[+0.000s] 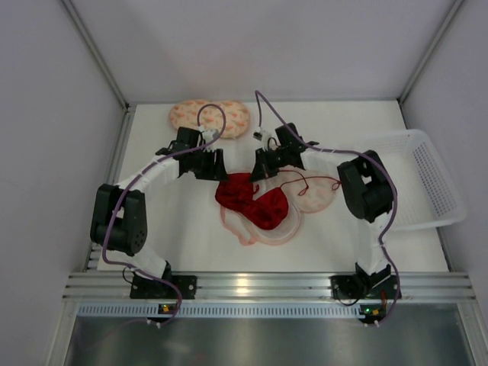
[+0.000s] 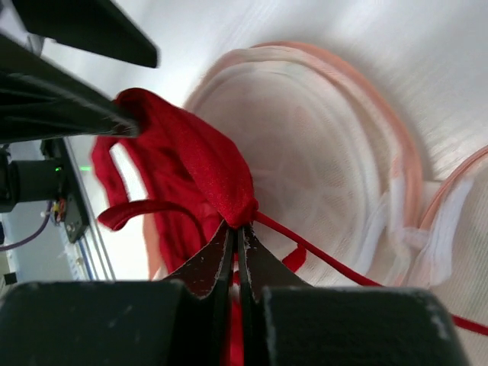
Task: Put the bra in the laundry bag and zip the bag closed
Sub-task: Adjust the bra in the laundry bag.
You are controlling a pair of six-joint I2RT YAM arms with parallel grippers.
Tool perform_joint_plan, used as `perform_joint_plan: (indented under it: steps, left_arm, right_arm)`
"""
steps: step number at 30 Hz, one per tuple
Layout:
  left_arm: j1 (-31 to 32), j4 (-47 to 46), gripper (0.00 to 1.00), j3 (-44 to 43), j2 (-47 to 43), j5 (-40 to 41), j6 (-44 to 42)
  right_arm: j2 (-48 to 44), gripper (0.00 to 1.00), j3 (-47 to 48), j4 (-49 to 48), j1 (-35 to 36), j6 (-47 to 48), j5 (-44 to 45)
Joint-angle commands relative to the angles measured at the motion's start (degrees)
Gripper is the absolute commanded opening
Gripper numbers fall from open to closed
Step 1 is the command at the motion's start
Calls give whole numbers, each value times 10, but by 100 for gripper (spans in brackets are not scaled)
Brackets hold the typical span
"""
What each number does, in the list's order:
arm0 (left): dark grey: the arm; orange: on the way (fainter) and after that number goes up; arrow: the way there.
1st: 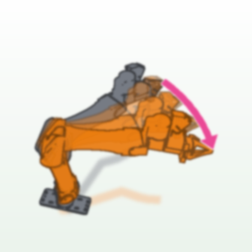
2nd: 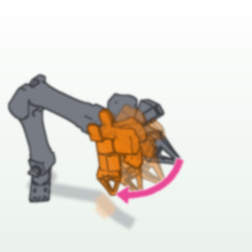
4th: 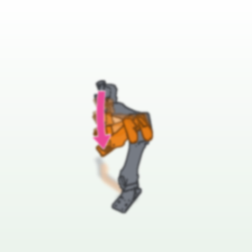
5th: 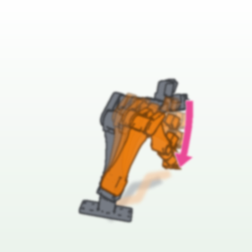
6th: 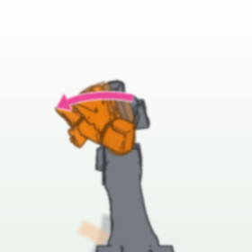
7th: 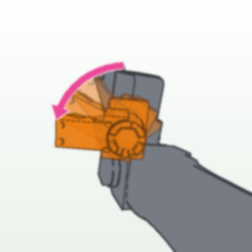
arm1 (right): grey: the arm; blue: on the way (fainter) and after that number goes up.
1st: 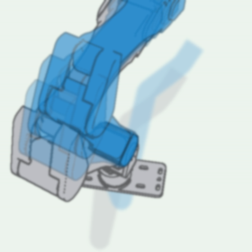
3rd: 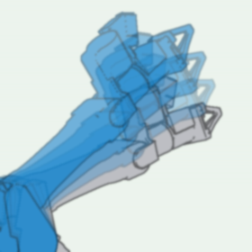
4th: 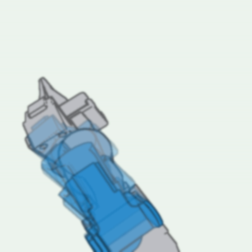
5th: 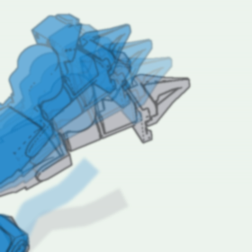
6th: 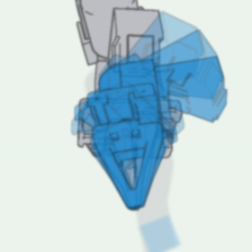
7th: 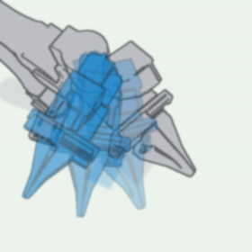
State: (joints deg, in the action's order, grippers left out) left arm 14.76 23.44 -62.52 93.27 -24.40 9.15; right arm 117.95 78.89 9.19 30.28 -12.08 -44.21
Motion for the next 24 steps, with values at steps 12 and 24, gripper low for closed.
perform_joint_plan:
  steps: [12, 24]
  left_arm:
    - [20, -18, 56, -39, 16, -17, 13]
    - [24, -38, 56, -30, 29, -6, 12]
  right_arm:
    - [-113, 0, -81, 38, -26, 22, 18]
    - [-148, 0, -113, 45, -73, 22, 12]
